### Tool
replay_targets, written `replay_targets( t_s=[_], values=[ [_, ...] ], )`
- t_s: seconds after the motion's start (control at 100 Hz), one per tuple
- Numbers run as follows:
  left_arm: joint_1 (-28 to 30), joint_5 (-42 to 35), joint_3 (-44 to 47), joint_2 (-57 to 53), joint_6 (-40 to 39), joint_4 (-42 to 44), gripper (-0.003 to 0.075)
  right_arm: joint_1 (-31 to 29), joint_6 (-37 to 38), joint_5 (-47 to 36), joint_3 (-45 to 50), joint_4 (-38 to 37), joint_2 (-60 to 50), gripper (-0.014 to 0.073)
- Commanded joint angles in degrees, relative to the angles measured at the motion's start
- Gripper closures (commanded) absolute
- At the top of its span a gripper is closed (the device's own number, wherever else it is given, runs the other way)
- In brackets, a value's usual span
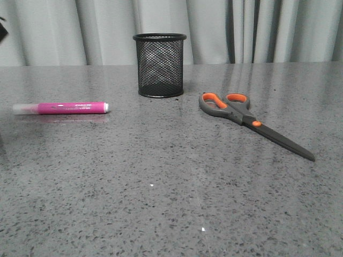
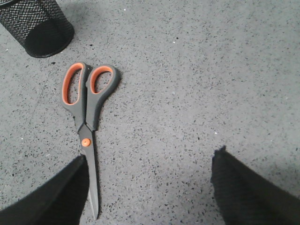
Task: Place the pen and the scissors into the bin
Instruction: 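Lower the left gripper onto the pink highlighter and close it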
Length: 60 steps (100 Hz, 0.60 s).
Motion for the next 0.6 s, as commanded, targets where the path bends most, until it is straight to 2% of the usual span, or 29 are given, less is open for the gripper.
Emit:
replay_targets(
  t_s=[0.0,0.14,0.36,0.59],
  values=[
    [-1.5,-0.5,-3.7,3.1,8.4,-3.4,0.0331,-0.1,-0.8,-3.0,-2.2,0.2,-0.2,0.0099],
    [-4.2,-0.9,-7.7,10.9,14.6,-3.3,0.0331,-0.1,-0.8,-3.0,-2.2,0.2,-0.2,0.0099],
    [-5.9,-0.6,-14.4,21.2,14.7,-1.2,0.0331,-0.1,-1.3,-3.0,-2.2,0.2,-0.2,0.0099],
    [-5.9,2.1,-18.8,27.3,15.1,0.5,0.0332,-0.1,-1.4,-3.0,-2.2,0.2,-0.2,0.0099]
  ],
)
